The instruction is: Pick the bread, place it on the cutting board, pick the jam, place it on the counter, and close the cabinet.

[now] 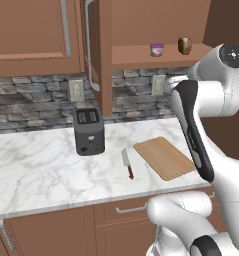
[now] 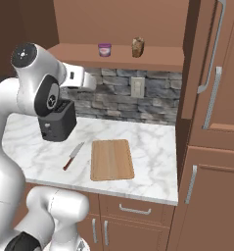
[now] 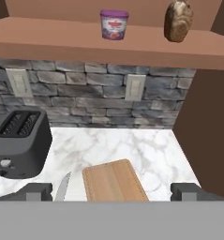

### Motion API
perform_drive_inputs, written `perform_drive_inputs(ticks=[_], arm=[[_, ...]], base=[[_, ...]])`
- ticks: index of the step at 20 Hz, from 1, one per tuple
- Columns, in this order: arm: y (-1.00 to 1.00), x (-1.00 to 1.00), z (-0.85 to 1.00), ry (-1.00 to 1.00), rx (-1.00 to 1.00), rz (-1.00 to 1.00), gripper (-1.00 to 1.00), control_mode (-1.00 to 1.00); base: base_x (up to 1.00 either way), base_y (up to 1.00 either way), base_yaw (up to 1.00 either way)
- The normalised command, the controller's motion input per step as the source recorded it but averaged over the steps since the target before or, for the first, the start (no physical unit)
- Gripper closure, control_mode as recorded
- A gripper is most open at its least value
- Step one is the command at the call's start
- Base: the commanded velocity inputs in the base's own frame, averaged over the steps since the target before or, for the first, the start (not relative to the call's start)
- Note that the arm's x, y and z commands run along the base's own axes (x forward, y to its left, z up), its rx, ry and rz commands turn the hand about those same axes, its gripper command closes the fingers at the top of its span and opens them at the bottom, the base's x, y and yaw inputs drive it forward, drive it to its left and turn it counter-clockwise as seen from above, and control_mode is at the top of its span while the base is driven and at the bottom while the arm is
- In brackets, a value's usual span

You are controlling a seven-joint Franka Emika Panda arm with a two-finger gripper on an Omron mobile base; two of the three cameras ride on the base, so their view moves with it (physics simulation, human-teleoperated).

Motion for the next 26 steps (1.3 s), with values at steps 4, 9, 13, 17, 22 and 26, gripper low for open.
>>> perform_drive_inputs(ticks=[4,9,13,17,22,26], arm=[[0.0,-0.01,0.19,0.1,0.0,0.0,-1.0,-1.0],[0.0,0.0,0.07,0.03,0.0,0.0,-1.0,-1.0],[0.0,0.0,0.0,0.0,0.0,0.0,-1.0,-1.0],[0.0,0.0,0.0,-0.04,0.0,0.0,-1.0,-1.0],[0.0,0.0,0.06,-0.02,0.0,0.0,-1.0,-1.0],[0.0,0.0,0.12,-0.01,0.0,0.0,-1.0,-1.0]], base=[[0.0,0.0,0.0],[0.0,0.0,0.0],[0.0,0.0,0.0],[0.0,0.0,0.0],[0.0,0.0,0.0],[0.0,0.0,0.0]])
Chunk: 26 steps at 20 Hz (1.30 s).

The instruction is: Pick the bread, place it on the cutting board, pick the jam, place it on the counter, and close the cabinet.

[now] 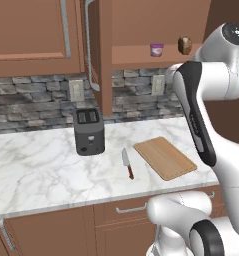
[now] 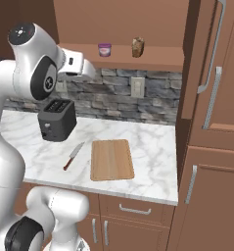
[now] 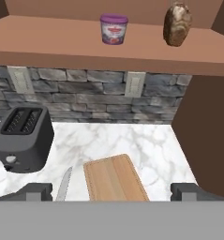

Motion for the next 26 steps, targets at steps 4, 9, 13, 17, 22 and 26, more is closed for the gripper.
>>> perform_drive_inputs(ticks=[4,9,13,17,22,26], arm=[[0.0,0.0,0.18,0.0,0.0,0.0,-1.0,-1.0],[0.0,0.0,0.19,0.0,0.0,0.0,-1.0,-1.0],[0.0,0.0,0.2,0.0,0.0,0.0,-1.0,-1.0],[0.0,0.01,0.15,-0.01,0.0,0.0,-1.0,-1.0],[0.0,0.07,0.06,-0.01,0.0,0.0,-1.0,-1.0],[0.0,0.14,0.0,0.0,0.0,0.0,-1.0,-1.0]], base=[[0.0,0.0,0.0],[0.0,0.0,0.0],[0.0,0.0,0.0],[0.0,0.0,0.0],[0.0,0.0,0.0],[0.0,0.0,0.0]])
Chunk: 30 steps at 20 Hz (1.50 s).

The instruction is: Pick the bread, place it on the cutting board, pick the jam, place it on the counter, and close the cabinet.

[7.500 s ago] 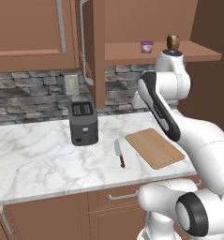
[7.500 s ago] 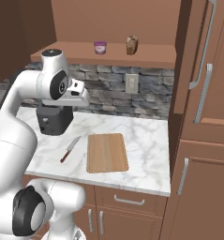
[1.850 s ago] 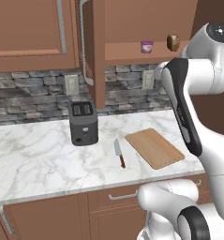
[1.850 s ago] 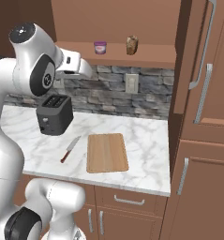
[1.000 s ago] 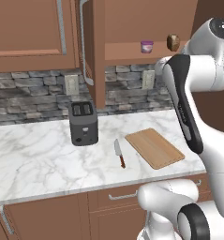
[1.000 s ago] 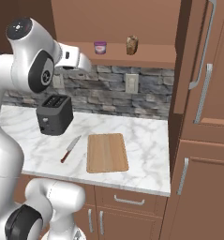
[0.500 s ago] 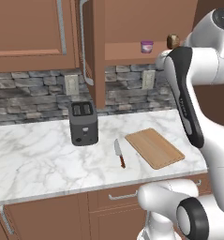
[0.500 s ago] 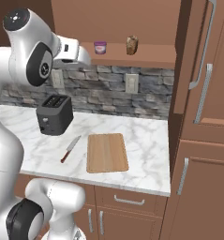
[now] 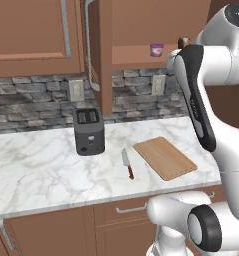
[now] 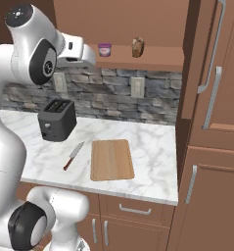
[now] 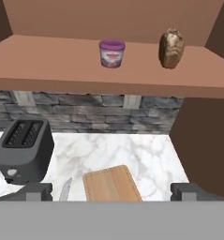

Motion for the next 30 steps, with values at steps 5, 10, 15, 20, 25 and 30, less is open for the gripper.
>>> perform_drive_inputs(ticks=[5,10,15,20,25,30], arm=[[0.0,0.21,0.0,-0.05,0.0,0.0,-1.0,-1.0],[0.0,0.2,0.0,-0.07,0.0,0.0,-1.0,-1.0],[0.0,0.14,0.0,-0.07,0.0,0.0,-1.0,-1.0],[0.0,0.16,0.0,-0.03,0.04,0.0,-1.0,-1.0],[0.0,0.22,0.0,0.0,0.09,0.0,-1.0,-1.0],[0.0,0.29,0.0,0.0,0.07,0.0,-1.0,-1.0]], base=[[0.0,0.0,0.0],[0.0,0.0,0.0],[0.0,0.0,0.0],[0.0,0.0,0.0],[0.0,0.0,0.0],[0.0,0.0,0.0]])
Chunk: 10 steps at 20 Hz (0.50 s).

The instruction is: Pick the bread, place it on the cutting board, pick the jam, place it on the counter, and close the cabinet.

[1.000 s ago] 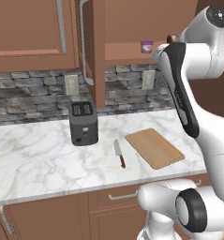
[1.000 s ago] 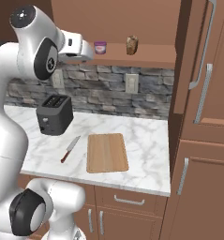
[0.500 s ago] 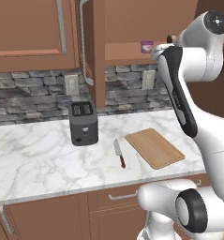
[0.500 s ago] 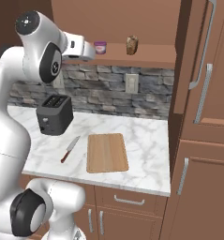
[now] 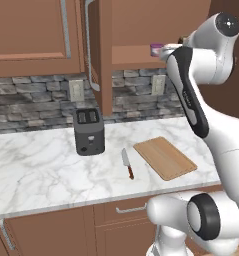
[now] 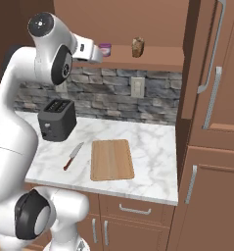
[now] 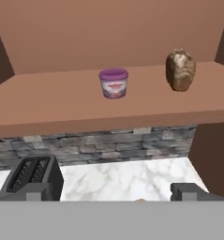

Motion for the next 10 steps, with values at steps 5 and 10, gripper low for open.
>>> perform_drive_inputs(ticks=[5,10], arm=[[-0.01,0.18,0.0,-0.04,0.0,0.0,-1.0,-1.0],[0.0,0.21,0.0,-0.09,0.0,0.0,-1.0,-1.0]], base=[[0.0,0.0,0.0],[0.0,0.0,0.0]])
